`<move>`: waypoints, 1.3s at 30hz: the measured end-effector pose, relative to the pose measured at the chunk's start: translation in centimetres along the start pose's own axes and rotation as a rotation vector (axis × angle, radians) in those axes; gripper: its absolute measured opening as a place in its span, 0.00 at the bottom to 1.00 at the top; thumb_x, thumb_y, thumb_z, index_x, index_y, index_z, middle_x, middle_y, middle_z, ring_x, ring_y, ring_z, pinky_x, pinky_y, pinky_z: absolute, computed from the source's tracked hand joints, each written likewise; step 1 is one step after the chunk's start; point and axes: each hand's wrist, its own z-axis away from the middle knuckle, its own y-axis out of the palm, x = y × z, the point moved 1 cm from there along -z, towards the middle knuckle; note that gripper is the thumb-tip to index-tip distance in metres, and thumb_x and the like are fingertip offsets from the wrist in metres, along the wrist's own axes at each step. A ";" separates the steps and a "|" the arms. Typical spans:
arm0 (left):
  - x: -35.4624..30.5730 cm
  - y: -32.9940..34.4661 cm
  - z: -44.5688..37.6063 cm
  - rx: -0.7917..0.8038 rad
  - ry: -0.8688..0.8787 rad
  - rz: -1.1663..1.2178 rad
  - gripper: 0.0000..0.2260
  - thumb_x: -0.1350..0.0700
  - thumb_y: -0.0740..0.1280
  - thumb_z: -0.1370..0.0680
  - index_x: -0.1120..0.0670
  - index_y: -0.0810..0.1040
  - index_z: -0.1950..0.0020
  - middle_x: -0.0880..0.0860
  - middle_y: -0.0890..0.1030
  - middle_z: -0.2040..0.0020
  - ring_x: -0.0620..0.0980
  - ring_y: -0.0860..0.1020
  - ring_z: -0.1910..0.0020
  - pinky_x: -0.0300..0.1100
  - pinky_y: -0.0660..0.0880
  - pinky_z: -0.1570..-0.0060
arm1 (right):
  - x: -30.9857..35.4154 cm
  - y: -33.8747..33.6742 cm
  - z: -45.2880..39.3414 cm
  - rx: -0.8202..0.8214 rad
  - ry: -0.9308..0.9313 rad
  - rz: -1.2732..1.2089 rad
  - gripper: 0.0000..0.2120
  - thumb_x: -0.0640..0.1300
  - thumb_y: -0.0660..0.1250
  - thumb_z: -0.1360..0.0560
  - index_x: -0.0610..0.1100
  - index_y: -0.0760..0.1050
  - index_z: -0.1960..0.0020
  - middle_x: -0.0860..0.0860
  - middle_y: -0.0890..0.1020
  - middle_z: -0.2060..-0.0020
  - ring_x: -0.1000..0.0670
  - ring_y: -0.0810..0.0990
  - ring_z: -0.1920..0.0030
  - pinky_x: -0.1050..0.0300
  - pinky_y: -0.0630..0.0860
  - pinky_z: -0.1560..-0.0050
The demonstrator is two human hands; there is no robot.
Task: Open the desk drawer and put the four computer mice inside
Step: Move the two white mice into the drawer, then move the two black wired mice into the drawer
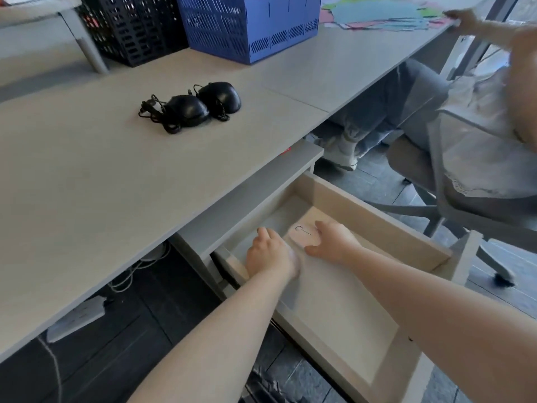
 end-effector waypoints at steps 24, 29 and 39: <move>-1.0 -10.7 3.1 -0.186 0.291 0.123 0.09 0.52 0.60 0.21 0.56 0.75 0.50 0.56 0.82 0.48 0.59 0.79 0.47 0.44 0.70 0.59 | 6.8 -8.4 3.9 -0.707 -0.401 -0.091 0.14 0.47 0.62 0.23 0.41 0.75 0.65 0.48 0.79 0.68 0.44 0.77 0.63 0.55 0.71 0.67; 1.1 -17.9 2.4 -0.478 0.267 0.222 0.09 0.54 0.61 0.23 0.56 0.77 0.48 0.56 0.80 0.48 0.60 0.78 0.49 0.46 0.72 0.56 | 12.8 -12.3 3.7 -0.753 -0.445 -0.269 0.12 0.49 0.61 0.23 0.43 0.77 0.48 0.53 0.77 0.58 0.49 0.75 0.53 0.57 0.69 0.57; 7.6 -20.3 -5.9 -0.454 0.033 0.054 0.34 0.42 0.63 0.25 0.47 0.52 0.23 0.51 0.50 0.22 0.58 0.52 0.24 0.56 0.66 0.35 | 19.7 -14.2 -4.2 -0.471 -0.336 -0.193 0.25 0.49 0.62 0.24 0.49 0.63 0.28 0.46 0.68 0.30 0.42 0.62 0.29 0.45 0.67 0.34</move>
